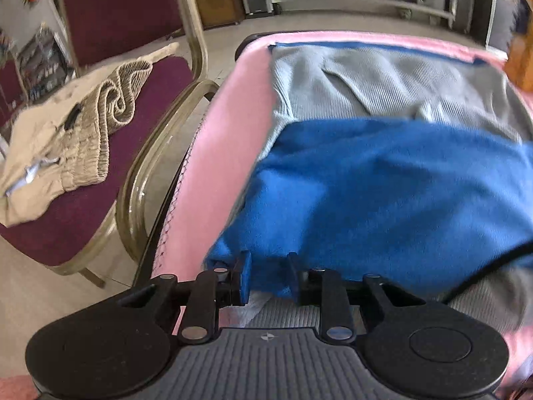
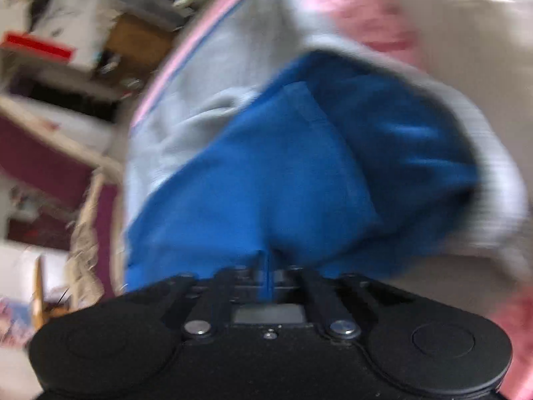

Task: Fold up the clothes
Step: 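Smooth the folded blue sleeves flat with both open tools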

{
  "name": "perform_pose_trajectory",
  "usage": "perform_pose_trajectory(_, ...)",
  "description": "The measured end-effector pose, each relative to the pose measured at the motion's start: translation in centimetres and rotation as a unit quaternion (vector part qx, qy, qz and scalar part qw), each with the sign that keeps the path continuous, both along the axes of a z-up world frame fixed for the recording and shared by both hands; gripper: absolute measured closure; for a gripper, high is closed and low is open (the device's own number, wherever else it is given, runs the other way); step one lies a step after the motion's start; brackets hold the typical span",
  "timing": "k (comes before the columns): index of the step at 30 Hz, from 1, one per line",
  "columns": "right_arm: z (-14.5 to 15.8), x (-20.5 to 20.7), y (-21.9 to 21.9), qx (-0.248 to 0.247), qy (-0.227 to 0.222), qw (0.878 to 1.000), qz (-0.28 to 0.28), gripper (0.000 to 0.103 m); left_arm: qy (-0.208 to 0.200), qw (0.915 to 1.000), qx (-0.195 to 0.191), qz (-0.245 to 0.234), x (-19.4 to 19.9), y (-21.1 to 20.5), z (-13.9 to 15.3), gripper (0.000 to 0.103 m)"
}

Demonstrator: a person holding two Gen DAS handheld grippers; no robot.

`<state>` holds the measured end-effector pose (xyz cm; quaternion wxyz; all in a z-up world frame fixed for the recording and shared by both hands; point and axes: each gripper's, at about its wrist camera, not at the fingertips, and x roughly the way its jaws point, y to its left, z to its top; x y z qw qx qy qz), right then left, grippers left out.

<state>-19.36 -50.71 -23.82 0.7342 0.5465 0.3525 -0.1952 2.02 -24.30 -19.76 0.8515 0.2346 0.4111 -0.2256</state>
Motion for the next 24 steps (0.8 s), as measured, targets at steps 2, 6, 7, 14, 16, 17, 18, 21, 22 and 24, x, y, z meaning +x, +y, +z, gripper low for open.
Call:
perform_pose_trajectory(2, 0.7, -1.9, -0.2, -0.029, 0.019, 0.999, -0.04, 0.103, -0.009, 0.9999, 0.005, -0.006, -0.8, 0.4, -0.1, 0.077)
perform_pose_trajectory(6, 2.1, -3.7, 0.5, -0.082, 0.034, 0.994, -0.064, 0.095, -0.029, 0.9991, -0.032, 0.003, -2.1, 2.1, 1.5, 0.08)
perform_pose_trajectory(7, 2.4, -3.9, 0.8, -0.087, 0.028, 0.994, -0.062, 0.091, -0.031, 0.9982, -0.052, 0.003, -2.4, 2.6, 2.1, 0.08)
perform_pose_trajectory(14, 4.2, -4.9, 2.7, -0.122, -0.014, 0.991, -0.047, 0.086, 0.006, 0.9831, -0.172, -0.061, -3.4, 2.5, 4.4, 0.083)
perform_pose_trajectory(16, 3.9, -3.9, 2.8, -0.108, -0.033, 0.993, -0.031, 0.086, 0.017, 0.9805, -0.176, -0.085, -3.6, 1.0, 4.2, 0.084)
perform_pose_trajectory(17, 3.8, -3.4, 2.9, -0.101, -0.043, 0.994, -0.024, 0.086, 0.024, 0.9796, -0.175, -0.096, -3.6, 0.2, 3.9, 0.084)
perform_pose_trajectory(18, 3.6, -2.9, 2.9, -0.093, -0.052, 0.994, -0.016, 0.086, 0.034, 0.98, -0.168, -0.101, -3.6, -0.5, 3.4, 0.084)
perform_pose_trajectory(21, 3.2, -1.3, 3.1, -0.072, -0.08, 0.994, 0.008, 0.086, 0.069, 0.9832, -0.131, -0.106, -3.4, -2.0, 1.0, 0.088)
perform_pose_trajectory(22, 2.9, -0.9, 3.1, -0.065, -0.083, 0.994, 0.014, 0.086, 0.083, 0.9846, -0.114, -0.104, -3.1, -2.3, 0.1, 0.087)
perform_pose_trajectory(24, 1.9, -0.3, 2.9, -0.056, -0.059, 0.997, 0.014, 0.086, 0.083, 0.985, -0.105, -0.108, -3.1, -2.4, -0.4, 0.086)
